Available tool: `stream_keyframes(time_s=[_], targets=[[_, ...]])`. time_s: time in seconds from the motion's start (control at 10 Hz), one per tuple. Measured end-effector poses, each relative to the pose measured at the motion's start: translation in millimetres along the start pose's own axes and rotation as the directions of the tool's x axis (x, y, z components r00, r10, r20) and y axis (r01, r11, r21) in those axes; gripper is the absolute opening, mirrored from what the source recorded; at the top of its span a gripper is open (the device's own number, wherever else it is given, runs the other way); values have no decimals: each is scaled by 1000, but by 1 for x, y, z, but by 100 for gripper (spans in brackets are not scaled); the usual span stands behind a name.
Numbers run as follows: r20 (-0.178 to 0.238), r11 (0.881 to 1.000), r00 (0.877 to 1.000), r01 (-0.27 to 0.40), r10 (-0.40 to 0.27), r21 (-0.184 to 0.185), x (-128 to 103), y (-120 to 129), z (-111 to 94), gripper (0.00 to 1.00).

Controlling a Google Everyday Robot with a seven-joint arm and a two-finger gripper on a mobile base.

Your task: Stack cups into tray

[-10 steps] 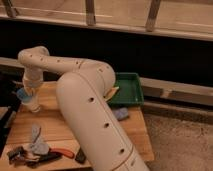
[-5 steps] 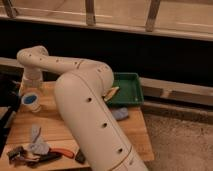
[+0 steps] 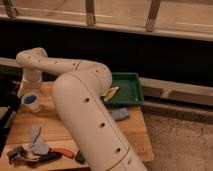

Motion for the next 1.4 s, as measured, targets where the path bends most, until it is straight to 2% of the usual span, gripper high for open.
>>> stream_keyframes(time_s=[0.4,0.7,1.1,1.2,1.4], targets=[[15,998,998,-66,65,21,1,-23,15,76],[22,995,994,-104,104,-3,-1,-36,29,76],[18,991,992,-126,127,-39,-6,-34,47,75],[15,990,991,-134,135,-46,-7,-36,49,71],[5,988,990,-141,141,-58,-7,-37,52,52]])
